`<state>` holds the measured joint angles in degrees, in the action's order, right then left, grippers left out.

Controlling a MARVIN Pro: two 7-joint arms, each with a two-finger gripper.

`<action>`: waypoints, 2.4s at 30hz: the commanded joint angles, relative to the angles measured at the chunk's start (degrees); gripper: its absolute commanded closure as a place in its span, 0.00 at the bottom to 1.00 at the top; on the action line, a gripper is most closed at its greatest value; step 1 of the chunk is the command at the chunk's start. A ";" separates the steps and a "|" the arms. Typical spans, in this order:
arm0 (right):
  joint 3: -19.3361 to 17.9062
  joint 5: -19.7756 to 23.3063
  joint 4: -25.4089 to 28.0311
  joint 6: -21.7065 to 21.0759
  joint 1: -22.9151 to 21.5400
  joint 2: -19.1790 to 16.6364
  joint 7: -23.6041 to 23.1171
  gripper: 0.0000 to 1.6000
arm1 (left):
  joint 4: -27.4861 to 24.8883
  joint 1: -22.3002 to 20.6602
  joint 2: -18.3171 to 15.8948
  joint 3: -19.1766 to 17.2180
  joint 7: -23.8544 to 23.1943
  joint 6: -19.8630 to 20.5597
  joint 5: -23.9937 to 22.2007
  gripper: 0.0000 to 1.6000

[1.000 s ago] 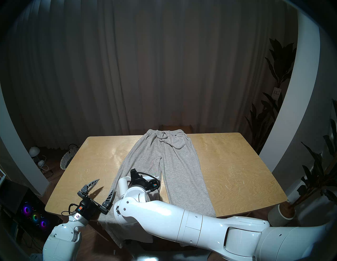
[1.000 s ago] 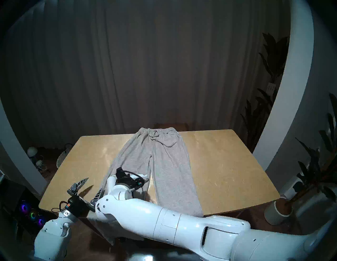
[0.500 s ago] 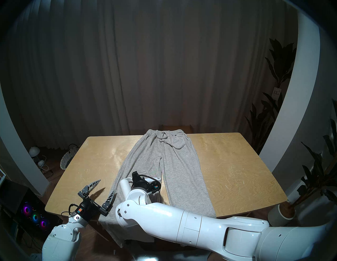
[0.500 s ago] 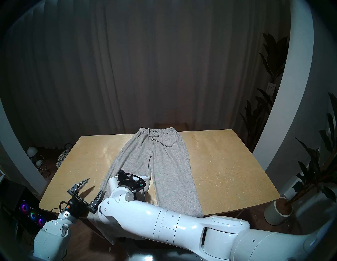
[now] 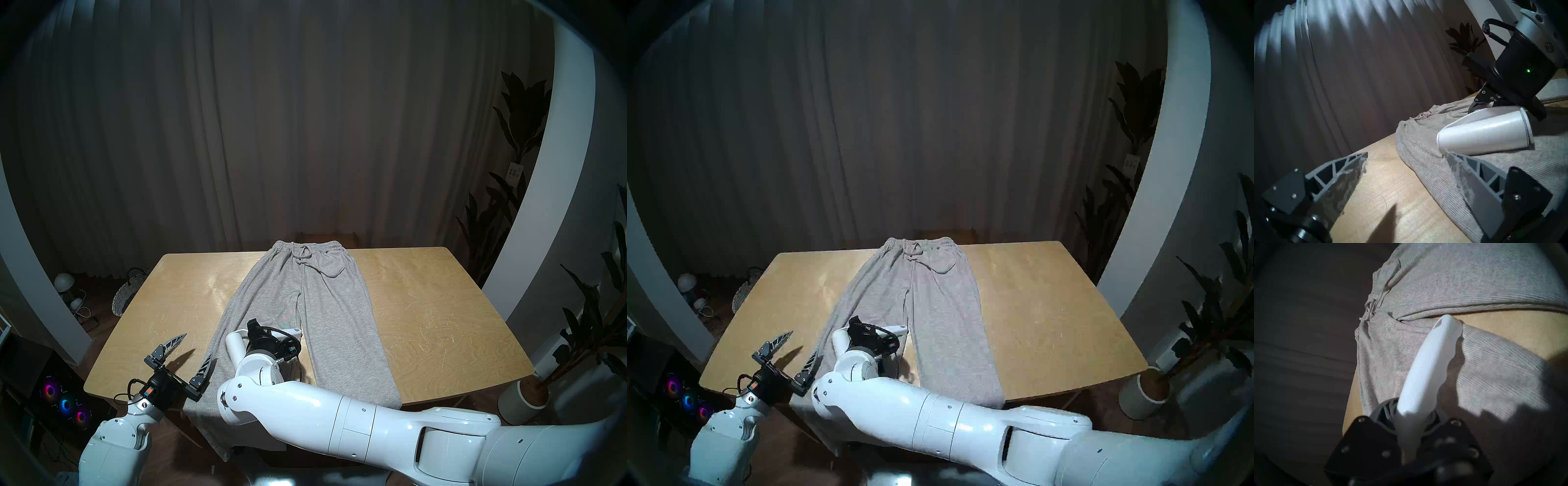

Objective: Remove lint and debris from pants with a lint roller

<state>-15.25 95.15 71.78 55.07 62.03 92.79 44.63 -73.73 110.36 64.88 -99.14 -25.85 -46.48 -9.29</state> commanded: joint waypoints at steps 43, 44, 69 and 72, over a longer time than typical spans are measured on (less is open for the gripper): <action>-1.35 -15.10 4.53 -0.07 5.37 -7.81 -8.48 1.00 | 3.77 -3.98 -2.63 4.74 2.51 2.38 5.11 0.00; -1.53 -15.29 4.70 -0.07 5.51 -7.94 -8.47 1.00 | 3.81 -4.00 -2.63 4.82 2.57 2.41 5.16 0.00; -9.31 -23.33 9.41 -0.07 11.81 -12.18 -7.99 1.00 | 5.63 -6.27 -3.38 7.84 4.28 3.49 5.67 0.00; -10.49 -24.23 9.89 -0.07 12.69 -12.60 -7.92 1.00 | 5.74 -6.67 -3.46 8.18 4.43 3.59 5.78 0.00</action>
<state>-23.19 73.63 79.70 55.04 72.74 80.73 36.46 -70.66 106.96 61.09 -94.16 -20.67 -47.02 -8.62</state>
